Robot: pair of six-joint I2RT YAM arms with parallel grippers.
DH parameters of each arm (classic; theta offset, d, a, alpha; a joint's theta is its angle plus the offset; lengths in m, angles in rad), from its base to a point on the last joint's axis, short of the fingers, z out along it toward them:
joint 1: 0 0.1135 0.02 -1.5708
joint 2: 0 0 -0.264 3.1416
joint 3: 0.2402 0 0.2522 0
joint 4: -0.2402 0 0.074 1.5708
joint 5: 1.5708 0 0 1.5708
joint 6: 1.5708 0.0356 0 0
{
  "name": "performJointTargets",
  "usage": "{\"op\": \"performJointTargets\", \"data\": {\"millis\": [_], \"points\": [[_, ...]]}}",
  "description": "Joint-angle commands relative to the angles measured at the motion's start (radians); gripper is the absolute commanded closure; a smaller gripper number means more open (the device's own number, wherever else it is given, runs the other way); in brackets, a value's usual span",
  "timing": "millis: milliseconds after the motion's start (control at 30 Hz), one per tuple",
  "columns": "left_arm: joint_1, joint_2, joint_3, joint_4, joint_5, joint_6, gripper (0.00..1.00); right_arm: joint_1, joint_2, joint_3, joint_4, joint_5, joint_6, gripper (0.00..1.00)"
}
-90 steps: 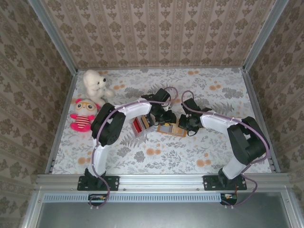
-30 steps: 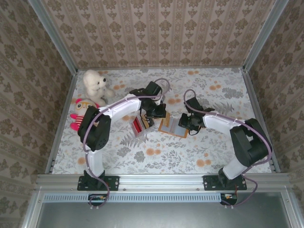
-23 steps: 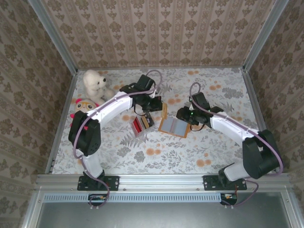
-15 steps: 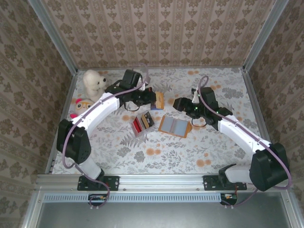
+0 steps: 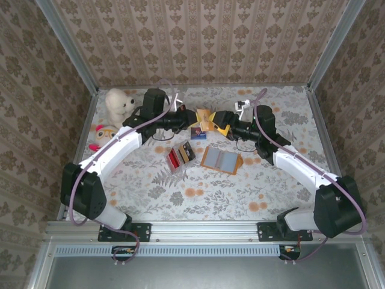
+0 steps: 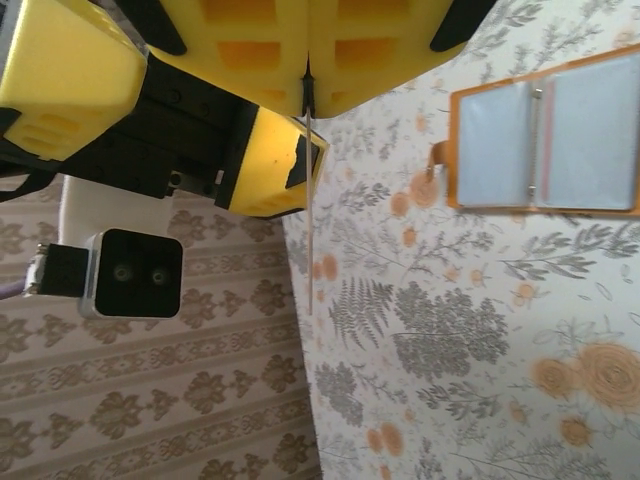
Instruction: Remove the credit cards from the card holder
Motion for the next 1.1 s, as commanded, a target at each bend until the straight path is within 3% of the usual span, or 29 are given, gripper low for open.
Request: {"op": "performJointTargets", "data": {"millis": [0, 167, 600, 667, 733, 867, 1067], "points": [[0.015, -0.046, -0.011, 0.091, 0.068, -0.083, 1.0, 0.009, 0.011, -0.015, 0.14, -0.039, 0.09, 0.27], [0.02, -0.064, -0.039, 0.101, 0.066, -0.091, 1.0, 0.026, 0.035, -0.033, 0.243, -0.055, 0.144, 0.38], [0.03, -0.102, -0.084, 0.136, 0.078, -0.112, 1.0, 0.029, 0.03, -0.076, 0.339, -0.032, 0.17, 0.9], [0.032, -0.113, -0.09, 0.109, 0.06, -0.083, 0.87, 0.03, 0.027, -0.083, 0.332, -0.018, 0.156, 1.0], [0.033, -0.129, -0.085, 0.031, 0.011, -0.023, 0.7, 0.031, 0.02, -0.094, 0.322, -0.002, 0.131, 1.0], [0.033, -0.173, -0.083, -0.186, -0.197, 0.11, 0.43, 0.036, -0.016, -0.097, 0.164, 0.045, 0.022, 1.0], [0.064, -0.219, -0.163, -0.318, -0.401, 0.186, 0.23, 0.109, -0.077, -0.027, -0.247, 0.215, -0.235, 1.0]]}}
